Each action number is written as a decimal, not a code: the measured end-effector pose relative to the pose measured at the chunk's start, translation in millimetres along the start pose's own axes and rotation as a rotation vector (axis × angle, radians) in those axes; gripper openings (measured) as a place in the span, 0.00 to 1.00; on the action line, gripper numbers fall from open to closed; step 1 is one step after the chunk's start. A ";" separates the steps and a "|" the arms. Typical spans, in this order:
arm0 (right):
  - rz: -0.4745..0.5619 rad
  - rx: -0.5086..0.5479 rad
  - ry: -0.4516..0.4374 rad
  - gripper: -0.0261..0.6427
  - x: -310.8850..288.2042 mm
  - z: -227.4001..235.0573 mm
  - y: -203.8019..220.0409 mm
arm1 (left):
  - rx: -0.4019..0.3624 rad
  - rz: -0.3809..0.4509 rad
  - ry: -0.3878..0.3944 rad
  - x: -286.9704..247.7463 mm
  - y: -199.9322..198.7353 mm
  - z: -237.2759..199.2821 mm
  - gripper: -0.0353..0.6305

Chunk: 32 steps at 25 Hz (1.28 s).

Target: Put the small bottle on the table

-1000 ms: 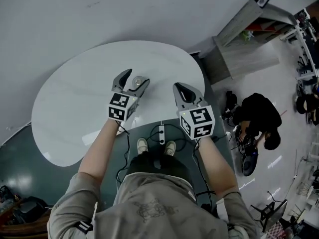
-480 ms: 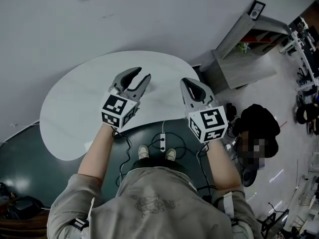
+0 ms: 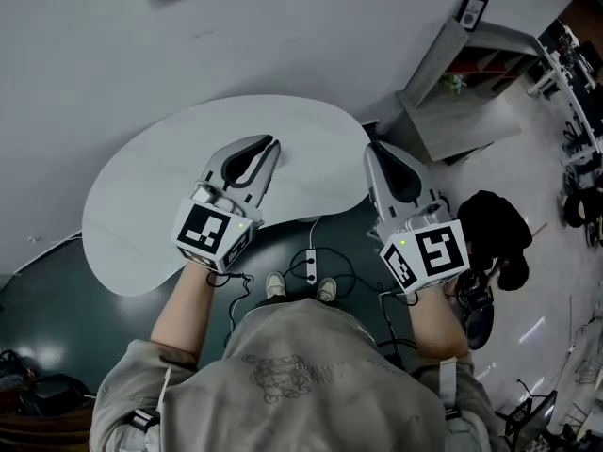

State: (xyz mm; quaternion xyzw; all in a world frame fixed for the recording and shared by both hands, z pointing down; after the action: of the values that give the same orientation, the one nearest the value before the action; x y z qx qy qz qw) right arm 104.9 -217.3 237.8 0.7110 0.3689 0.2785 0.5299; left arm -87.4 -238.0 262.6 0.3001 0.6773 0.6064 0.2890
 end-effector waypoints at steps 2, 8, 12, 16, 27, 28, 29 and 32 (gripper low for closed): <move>0.008 -0.003 -0.005 0.08 12.1 -2.9 -4.5 | 0.008 0.005 0.001 6.8 -1.9 9.2 0.12; -0.001 -0.015 -0.035 0.08 39.7 -12.7 -3.6 | 0.090 0.030 -0.012 26.7 3.3 23.9 0.09; -0.023 -0.029 -0.057 0.08 50.4 -17.5 3.9 | 0.100 0.025 -0.039 35.8 8.2 28.0 0.08; -0.041 -0.037 -0.079 0.08 58.1 -24.6 9.6 | 0.085 0.000 -0.054 43.2 18.0 33.6 0.08; -0.067 -0.099 -0.131 0.08 60.3 -35.5 20.9 | 0.069 -0.036 -0.038 46.5 27.1 43.2 0.08; -0.065 -0.099 -0.132 0.08 59.5 -36.7 20.3 | 0.069 -0.037 -0.044 47.5 25.8 42.5 0.08; -0.063 -0.099 -0.133 0.08 58.6 -37.7 19.5 | 0.067 -0.039 -0.052 48.5 24.6 41.6 0.08; -0.055 -0.097 -0.130 0.08 56.6 -38.9 17.4 | 0.062 -0.041 -0.075 51.6 23.9 39.9 0.08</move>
State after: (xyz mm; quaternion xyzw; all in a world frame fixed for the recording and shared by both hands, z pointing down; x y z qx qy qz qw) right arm 110.8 -152.5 265.8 0.6908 0.3390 0.2346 0.5940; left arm -89.6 -171.0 281.0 0.3176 0.6905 0.5673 0.3170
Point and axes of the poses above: the fingertips, and each gripper's own axes: x backward along the fingers, z to its right, y out of its underside, the point moved 5 cm from there along x, backward along the fingers, and after that the axes turned 13 degrees about x, right-handed, at the moved point
